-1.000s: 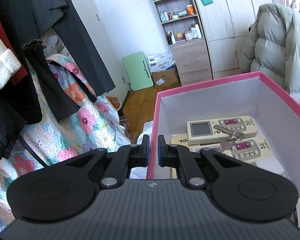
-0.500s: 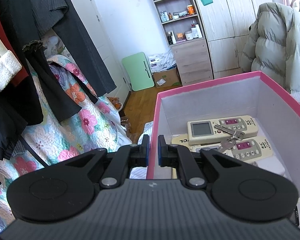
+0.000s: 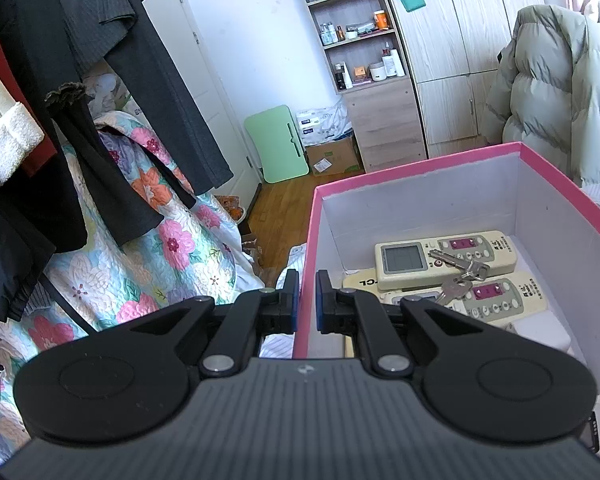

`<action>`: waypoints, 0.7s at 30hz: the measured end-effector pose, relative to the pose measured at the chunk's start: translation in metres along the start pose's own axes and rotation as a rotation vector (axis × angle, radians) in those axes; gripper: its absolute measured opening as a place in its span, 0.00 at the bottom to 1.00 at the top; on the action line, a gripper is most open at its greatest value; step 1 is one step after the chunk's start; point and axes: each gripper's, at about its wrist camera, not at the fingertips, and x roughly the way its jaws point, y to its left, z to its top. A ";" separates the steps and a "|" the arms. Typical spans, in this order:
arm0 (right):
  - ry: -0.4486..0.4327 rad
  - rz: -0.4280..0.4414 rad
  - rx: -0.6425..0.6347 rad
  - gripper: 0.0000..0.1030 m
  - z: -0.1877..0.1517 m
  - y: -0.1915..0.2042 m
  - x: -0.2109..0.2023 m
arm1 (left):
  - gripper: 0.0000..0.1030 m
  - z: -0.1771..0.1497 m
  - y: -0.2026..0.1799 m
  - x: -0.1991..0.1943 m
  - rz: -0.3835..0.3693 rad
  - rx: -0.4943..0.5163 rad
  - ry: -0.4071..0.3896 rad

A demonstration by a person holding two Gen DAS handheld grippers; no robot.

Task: Organize rigid objects
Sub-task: 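Grasp the second white charger block on the bed with the right tool, then carry the white charger into the pink box and release it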

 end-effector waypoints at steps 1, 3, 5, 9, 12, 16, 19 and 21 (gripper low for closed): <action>0.013 -0.006 -0.029 0.56 -0.005 0.003 -0.003 | 0.07 0.000 -0.001 -0.001 0.001 0.002 0.000; 0.028 -0.028 -0.107 0.57 -0.014 0.014 -0.008 | 0.07 0.000 -0.003 -0.001 0.007 0.012 0.002; 0.028 -0.055 -0.142 0.58 -0.017 0.022 -0.007 | 0.07 0.000 -0.004 -0.002 0.009 0.018 0.001; 0.022 -0.126 -0.248 0.61 -0.018 0.037 0.007 | 0.07 0.001 -0.007 -0.002 0.016 0.008 0.016; -0.011 -0.149 -0.310 0.53 -0.025 0.046 0.005 | 0.07 0.001 -0.007 -0.003 0.017 0.009 0.013; -0.052 -0.075 -0.295 0.53 -0.034 0.050 -0.021 | 0.07 0.001 -0.003 -0.001 0.004 -0.002 0.013; -0.094 0.066 -0.257 0.53 -0.036 0.063 -0.063 | 0.07 0.001 -0.003 -0.001 0.008 0.003 0.011; -0.126 0.162 -0.278 0.53 -0.037 0.079 -0.088 | 0.07 0.001 -0.003 -0.001 0.010 0.001 0.007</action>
